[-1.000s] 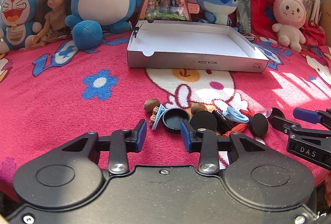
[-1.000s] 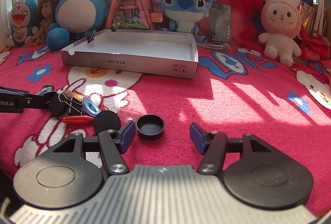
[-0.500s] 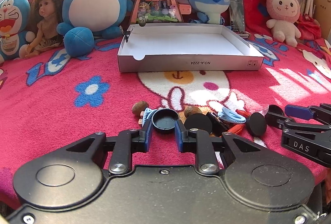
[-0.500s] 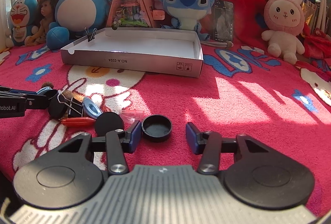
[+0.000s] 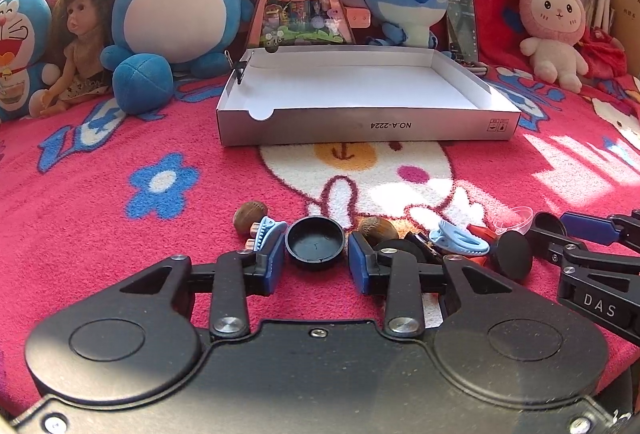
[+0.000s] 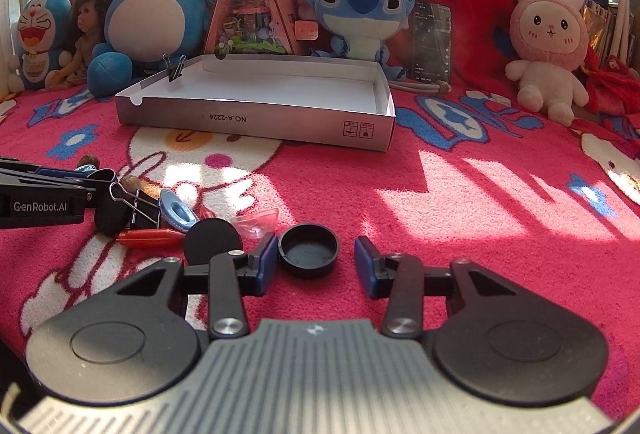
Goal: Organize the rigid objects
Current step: 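Lower the left tool and close its fingers on a black round lid, then carry the black lid with the left tool into the white tray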
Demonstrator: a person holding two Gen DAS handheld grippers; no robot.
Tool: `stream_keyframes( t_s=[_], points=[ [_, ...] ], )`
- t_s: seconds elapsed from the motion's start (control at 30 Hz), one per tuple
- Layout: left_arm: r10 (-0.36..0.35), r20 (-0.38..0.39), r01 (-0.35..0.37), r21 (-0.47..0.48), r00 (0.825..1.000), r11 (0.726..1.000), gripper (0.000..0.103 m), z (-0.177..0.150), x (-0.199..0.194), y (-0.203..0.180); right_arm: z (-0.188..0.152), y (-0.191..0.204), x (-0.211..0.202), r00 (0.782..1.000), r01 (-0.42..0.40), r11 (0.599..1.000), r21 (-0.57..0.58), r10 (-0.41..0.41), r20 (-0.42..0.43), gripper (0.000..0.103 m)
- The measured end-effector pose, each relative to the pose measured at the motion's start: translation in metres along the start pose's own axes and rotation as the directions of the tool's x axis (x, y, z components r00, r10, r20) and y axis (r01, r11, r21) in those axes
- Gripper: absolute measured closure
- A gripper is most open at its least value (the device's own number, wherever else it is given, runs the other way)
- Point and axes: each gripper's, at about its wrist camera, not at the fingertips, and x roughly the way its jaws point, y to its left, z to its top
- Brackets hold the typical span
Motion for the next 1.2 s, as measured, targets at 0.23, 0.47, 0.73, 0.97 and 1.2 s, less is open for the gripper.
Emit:
stream_keyframes(
  t_s=[0.23,0.47,0.73,0.97,1.2],
  points=[
    [-0.026,0.014,0.026,-0.017,1.000,1.000,0.073,0.002,-0.007,0.001,0.000,0.001,-0.001,1.000,0.002,1.000,0.003,-0.002,0.003,0.066],
    [-0.086,0.047,0.087,-0.022,0.995,0.996,0.073,0.019,-0.025,0.004,0.009,0.000,-0.007,1.000,-0.008,1.000,0.015,0.008,0.022,0.066],
    [-0.152,0.029,0.152,-0.020,0.988,0.988,0.073,0.054,-0.016,0.004,0.035,-0.012,-0.002,0.999,-0.047,0.997,0.065,0.045,0.027,0.066],
    [-0.135,0.024,0.136,-0.039,0.991,0.990,0.073,0.091,0.006,0.002,0.072,-0.023,0.015,0.996,-0.090,0.993,0.082,0.088,0.028,0.066],
    [-0.220,-0.043,0.216,-0.075,0.975,0.973,0.073,0.124,0.038,0.000,0.108,-0.030,0.044,0.995,-0.104,0.990,0.092,0.104,0.004,0.066]
  ],
)
